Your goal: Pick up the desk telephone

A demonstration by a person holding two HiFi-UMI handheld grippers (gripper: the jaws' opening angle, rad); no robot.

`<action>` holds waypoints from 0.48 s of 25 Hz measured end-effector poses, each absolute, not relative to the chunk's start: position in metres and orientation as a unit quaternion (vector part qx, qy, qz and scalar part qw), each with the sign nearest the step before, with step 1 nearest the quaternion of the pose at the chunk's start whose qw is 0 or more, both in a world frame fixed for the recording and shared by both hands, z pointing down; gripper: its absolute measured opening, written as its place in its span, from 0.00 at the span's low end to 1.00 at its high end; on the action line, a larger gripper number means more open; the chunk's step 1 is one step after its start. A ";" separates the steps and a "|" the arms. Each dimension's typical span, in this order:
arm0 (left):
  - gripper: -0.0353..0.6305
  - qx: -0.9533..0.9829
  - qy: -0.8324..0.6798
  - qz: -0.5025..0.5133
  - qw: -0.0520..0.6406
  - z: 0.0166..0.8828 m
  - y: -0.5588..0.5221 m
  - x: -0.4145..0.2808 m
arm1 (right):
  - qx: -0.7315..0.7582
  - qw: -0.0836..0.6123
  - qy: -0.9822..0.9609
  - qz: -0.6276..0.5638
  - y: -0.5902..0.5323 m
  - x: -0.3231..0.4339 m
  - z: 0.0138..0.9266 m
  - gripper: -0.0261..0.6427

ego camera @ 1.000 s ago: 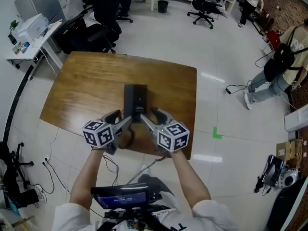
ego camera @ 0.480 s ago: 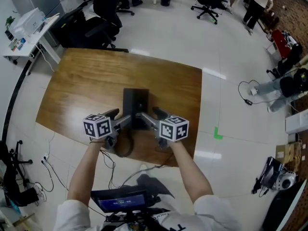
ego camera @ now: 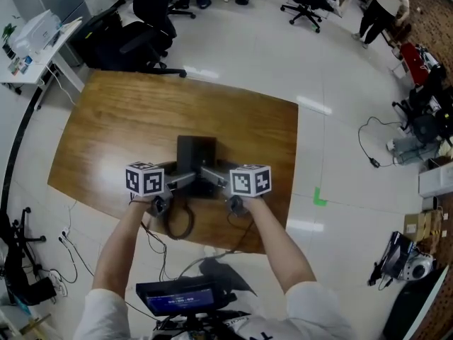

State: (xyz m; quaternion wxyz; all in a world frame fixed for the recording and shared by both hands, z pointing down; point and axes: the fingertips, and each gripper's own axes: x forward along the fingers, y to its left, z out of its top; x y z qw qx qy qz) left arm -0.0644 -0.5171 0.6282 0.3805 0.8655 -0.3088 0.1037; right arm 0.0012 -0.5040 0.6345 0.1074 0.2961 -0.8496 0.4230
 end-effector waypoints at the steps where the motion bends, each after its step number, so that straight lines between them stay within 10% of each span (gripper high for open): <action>1: 0.62 0.866 -0.300 0.103 0.386 0.630 -0.518 -0.062 | 0.294 0.103 -0.847 0.431 -0.506 -0.001 0.636 0.54; 12: 0.63 0.885 -0.217 0.156 0.382 0.640 -0.510 -0.028 | 0.246 0.129 -0.852 0.443 -0.518 -0.029 0.640 0.54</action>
